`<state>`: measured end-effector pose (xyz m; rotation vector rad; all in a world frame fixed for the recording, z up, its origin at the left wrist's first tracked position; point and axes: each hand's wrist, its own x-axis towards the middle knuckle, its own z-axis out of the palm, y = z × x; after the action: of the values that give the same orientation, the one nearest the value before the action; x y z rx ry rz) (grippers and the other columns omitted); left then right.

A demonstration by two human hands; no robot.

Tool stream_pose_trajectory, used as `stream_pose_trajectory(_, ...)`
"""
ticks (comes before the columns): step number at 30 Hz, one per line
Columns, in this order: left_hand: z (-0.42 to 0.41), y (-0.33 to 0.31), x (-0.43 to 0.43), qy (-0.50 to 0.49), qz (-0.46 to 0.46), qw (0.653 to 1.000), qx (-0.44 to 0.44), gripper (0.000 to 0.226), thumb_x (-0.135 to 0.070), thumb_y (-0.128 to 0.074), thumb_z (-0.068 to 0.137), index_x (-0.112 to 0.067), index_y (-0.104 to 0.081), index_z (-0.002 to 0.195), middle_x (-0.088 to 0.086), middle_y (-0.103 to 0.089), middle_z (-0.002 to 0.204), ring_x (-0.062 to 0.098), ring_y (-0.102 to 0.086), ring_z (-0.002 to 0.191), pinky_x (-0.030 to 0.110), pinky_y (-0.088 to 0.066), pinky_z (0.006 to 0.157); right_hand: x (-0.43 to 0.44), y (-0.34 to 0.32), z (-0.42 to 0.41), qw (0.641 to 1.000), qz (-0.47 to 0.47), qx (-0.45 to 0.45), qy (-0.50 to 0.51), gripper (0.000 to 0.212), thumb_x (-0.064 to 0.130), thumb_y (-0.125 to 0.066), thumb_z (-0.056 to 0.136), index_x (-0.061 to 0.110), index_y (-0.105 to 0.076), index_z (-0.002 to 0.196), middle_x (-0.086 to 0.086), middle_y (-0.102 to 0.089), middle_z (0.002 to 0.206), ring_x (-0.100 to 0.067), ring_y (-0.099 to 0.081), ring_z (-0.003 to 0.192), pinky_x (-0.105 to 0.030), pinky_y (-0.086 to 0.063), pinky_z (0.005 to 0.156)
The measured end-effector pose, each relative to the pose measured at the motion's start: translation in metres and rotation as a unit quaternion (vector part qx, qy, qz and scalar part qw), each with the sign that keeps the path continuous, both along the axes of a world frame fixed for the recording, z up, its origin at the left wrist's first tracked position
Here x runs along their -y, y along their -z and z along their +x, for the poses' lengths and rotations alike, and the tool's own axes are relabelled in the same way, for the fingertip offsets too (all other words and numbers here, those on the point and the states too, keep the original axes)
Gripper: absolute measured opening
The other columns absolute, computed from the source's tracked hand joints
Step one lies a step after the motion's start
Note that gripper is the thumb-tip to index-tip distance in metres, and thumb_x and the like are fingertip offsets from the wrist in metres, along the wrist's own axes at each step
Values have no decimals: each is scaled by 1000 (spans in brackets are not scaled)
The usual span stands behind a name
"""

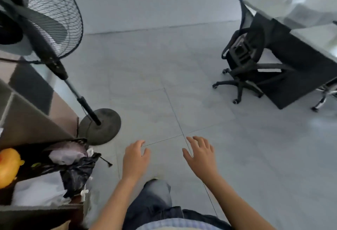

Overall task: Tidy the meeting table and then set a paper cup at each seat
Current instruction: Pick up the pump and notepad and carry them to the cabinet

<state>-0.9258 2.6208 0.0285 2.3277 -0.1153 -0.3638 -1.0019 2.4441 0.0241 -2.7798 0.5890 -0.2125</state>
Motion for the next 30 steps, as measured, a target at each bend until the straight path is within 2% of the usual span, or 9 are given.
stream_pose_trajectory(5,54,-16,54,113,-11,993,38,36,-15,-47,91,-5,-50,125,14,-55,125,27,-46,119,34,-36,98,25,-3,4,991,-18,8,132,45,41,-40,75,14,-69,97,-7,-71,91,-28,-68,87,-40,-54,68)
stream_pose_trajectory(12,100,-28,104,242,-19,969,53,33,-16,-46,91,-7,-53,122,11,-56,123,26,-44,117,33,-36,95,25,-9,12,961,-8,13,277,42,41,-41,75,15,-69,93,-4,-71,89,-26,-68,83,-38,-54,63)
stream_pose_trajectory(22,92,-21,172,351,-17,936,33,32,-16,-47,90,-7,-54,120,9,-57,122,25,-44,116,33,-37,93,53,-2,-22,906,0,27,422,41,38,-41,73,13,-70,90,-5,-70,87,-27,-68,82,-37,-53,61)
stream_pose_trajectory(30,43,-29,296,429,-22,901,67,32,-16,-47,91,-6,-53,121,10,-56,122,24,-46,116,32,-37,94,153,-2,-79,870,5,82,486,42,36,-41,75,10,-69,93,-8,-69,87,-28,-67,82,-37,-53,62)
